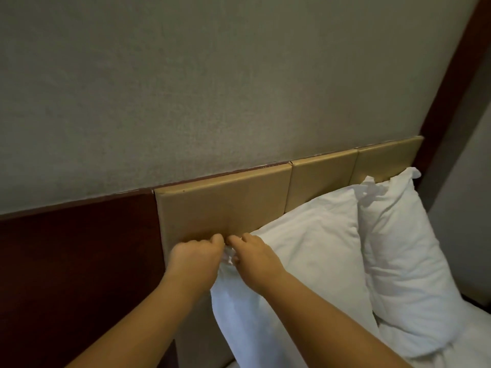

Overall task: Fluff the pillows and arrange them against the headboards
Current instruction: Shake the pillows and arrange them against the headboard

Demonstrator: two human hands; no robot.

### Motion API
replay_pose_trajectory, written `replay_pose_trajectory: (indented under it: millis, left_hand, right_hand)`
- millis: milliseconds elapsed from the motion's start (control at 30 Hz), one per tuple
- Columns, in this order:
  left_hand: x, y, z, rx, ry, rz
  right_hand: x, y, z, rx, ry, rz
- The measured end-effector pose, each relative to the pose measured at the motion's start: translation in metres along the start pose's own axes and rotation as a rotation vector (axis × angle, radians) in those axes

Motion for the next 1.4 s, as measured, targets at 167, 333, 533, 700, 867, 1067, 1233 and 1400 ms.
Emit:
replay_pose_trajectory:
  millis: [167,333,533,700,867,1067,1233,1400]
  left_hand:
    - [0.027,-0.010,-0.008,0.019,-0.091,-0.111]
    - [0.021,-0.013,-0.002,0.019,-0.150,-0.163]
    - [-0.034,-0.005,-0.039,-0.067,-0.357,-0.046]
    - [-0.100,0.008,-0.072,-0.010,-0.469,0.081]
    - [-0.147,0.039,-0.102,0.016,-0.489,0.118]
    - [-0.242,0.080,-0.116,0.011,-0.439,0.166]
    - [-0.338,0.123,-0.101,0.080,-0.417,0.174]
    - [-0.398,0.170,-0.059,0.229,-0.397,0.102]
  right_hand:
    - [0.021,0.003,-0.026,-0.163,-0.103,-0.017]
    - [0.031,-0.010,-0.036,-0.224,-0.091,-0.016]
    - [0.000,-0.052,-0.055,-0.121,-0.154,0.028]
    - [-0.057,-0.094,-0.102,-0.130,-0.253,0.136]
    - [-0.129,-0.132,-0.157,-0.159,-0.354,0.273]
    - [-0.233,-0.160,-0.193,-0.182,-0.277,0.326]
    - [-0.348,-0.156,-0.196,-0.194,-0.164,0.406]
    - [-0.455,-0.123,-0.180,-0.199,0.002,0.475]
Point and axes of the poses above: each hand's wrist, its own y-axis towards the middle knuckle, its own z-axis out of the palm, x = y × z, the point moved 8 cm from there along y, towards the middle knuckle, and after that the axes turned 14 degrees about -z, right-handed, at the moved point
